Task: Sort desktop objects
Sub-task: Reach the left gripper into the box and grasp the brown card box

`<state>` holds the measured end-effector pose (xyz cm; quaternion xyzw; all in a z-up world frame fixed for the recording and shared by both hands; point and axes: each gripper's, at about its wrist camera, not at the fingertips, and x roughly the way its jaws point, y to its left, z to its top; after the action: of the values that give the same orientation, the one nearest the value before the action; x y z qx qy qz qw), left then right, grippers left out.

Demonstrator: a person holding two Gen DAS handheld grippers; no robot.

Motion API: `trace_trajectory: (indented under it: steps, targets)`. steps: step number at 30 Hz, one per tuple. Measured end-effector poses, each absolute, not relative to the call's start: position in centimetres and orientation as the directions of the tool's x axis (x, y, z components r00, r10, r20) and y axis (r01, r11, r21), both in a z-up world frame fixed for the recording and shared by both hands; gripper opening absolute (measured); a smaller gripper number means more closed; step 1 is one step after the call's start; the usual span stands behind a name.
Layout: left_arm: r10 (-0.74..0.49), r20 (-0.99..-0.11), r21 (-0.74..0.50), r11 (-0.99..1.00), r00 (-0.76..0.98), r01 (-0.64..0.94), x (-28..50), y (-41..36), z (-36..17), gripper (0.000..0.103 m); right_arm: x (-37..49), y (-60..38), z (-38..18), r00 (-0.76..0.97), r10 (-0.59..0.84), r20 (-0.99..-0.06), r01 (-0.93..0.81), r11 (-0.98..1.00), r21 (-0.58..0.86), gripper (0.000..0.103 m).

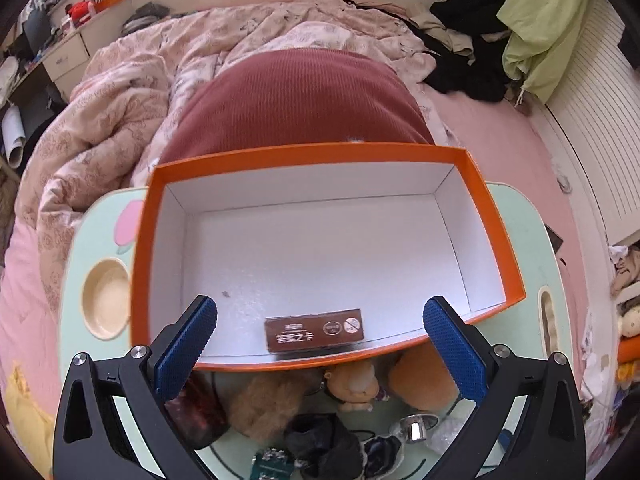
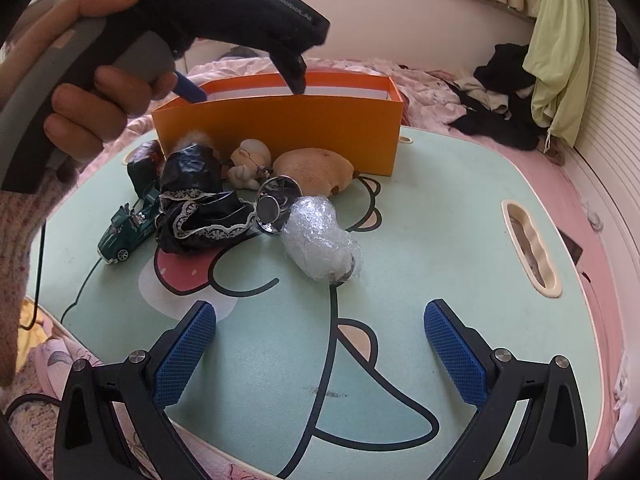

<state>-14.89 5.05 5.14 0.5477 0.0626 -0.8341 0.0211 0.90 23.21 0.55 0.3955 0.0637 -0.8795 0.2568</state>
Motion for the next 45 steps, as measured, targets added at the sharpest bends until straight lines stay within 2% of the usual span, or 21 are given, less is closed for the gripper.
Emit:
trace_trajectory:
  steps: [9,14,20,24,27,30,31,34,41,42,45]
  targets:
    - [-0.006,-0.909,-0.051,-0.991,-0.416,0.125,-14.7,5.4,5.3,0.103,0.9,23.3,0.5,-0.555,-0.402,-0.728,0.502,-0.86,0.091,0.103]
    - [0.022,-0.921,-0.078,-0.989,-0.388,0.128,-15.3,5.0,5.1,0.103,0.9,23.3,0.5,-0.555,-0.402,-0.728,0.503,-0.859,0.091,0.103]
    - [0.132,-0.969,-0.155,-0.983,-0.207,0.1,-17.8,4.0,4.7,0.103,0.9,23.3,0.5,-0.555,-0.403,-0.728,0.503,-0.859,0.092,0.103]
    - [0.106,-0.987,-0.118,-0.988,-0.122,0.098,-19.5,3.2,5.1,0.103,0.8,23.1,0.6,-0.555,-0.404,-0.727,0.505,-0.858,0.091,0.103]
    - [0.159,-0.987,-0.163,-0.979,-0.04,0.123,-20.1,2.8,4.3,0.103,0.8,23.1,0.6,-0.556,-0.404,-0.727,0.505,-0.858,0.091,0.103]
    - [0.155,-0.988,-0.155,-0.981,-0.004,0.121,-20.1,3.5,3.7,0.103,0.8,23.0,0.6,-0.555,-0.404,-0.727,0.505,-0.858,0.091,0.103]
    - [0.163,-0.986,-0.163,-0.987,0.02,-0.012,-20.0,3.8,3.6,0.103,0.8,23.1,0.6,-0.555,-0.404,-0.727,0.505,-0.858,0.091,0.103]
    - [0.189,-0.98,-0.191,-0.981,0.054,-0.033,-19.7,4.7,2.8,0.103,0.8,23.1,0.6,-0.555,-0.405,-0.727,0.505,-0.858,0.092,0.103]
    - [0.142,-0.986,-0.142,-0.99,0.085,0.003,-19.8,4.7,0.6,0.101,0.8,23.1,0.5,-0.556,-0.405,-0.726,0.505,-0.858,0.092,0.103]
    - [0.111,-0.99,-0.112,-0.994,0.086,-0.007,-19.7,4.8,0.4,0.095,0.8,23.1,0.5,-0.557,-0.406,-0.725,0.505,-0.858,0.092,0.103]
    - [0.008,-0.999,-0.011,-0.996,0.043,-0.086,-19.2,5.4,0.4,0.087,0.7,22.9,0.6,-0.557,-0.404,-0.726,0.506,-0.858,0.09,0.103]
